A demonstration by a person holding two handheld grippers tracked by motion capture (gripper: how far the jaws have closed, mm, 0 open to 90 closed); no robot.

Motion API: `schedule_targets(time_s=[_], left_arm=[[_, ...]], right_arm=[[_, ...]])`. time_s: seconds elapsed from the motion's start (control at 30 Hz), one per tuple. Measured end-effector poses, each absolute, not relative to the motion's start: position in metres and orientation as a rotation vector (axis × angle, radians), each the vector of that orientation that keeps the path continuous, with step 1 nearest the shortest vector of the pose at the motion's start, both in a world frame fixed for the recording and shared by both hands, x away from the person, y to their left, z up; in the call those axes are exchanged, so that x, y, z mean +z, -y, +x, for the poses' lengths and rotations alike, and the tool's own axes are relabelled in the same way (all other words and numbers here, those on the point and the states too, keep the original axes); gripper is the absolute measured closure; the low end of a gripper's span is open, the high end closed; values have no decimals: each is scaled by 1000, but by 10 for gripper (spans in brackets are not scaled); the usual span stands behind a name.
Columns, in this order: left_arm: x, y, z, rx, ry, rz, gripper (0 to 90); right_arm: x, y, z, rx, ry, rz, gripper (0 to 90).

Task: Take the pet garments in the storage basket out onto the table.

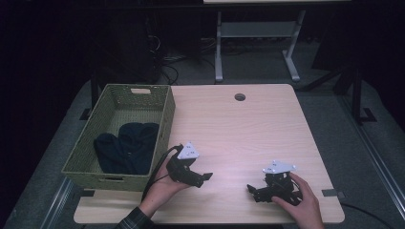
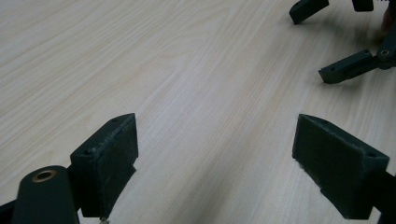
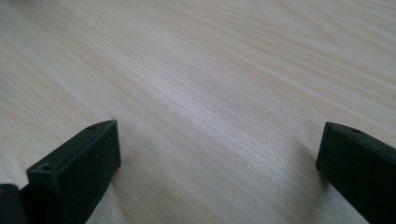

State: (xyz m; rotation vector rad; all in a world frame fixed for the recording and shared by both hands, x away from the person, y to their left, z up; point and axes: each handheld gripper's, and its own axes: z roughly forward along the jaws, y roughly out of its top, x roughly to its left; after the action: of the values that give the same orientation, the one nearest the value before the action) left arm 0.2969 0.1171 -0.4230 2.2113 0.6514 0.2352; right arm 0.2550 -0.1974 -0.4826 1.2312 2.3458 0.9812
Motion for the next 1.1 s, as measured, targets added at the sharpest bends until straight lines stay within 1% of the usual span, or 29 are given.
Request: schedule_targets(time_s=[1.1], left_arm=[[-395, -116, 305, 212, -635, 2180, 139]], right_arm=[[-483, 197, 255, 981, -2346, 1232, 0]])
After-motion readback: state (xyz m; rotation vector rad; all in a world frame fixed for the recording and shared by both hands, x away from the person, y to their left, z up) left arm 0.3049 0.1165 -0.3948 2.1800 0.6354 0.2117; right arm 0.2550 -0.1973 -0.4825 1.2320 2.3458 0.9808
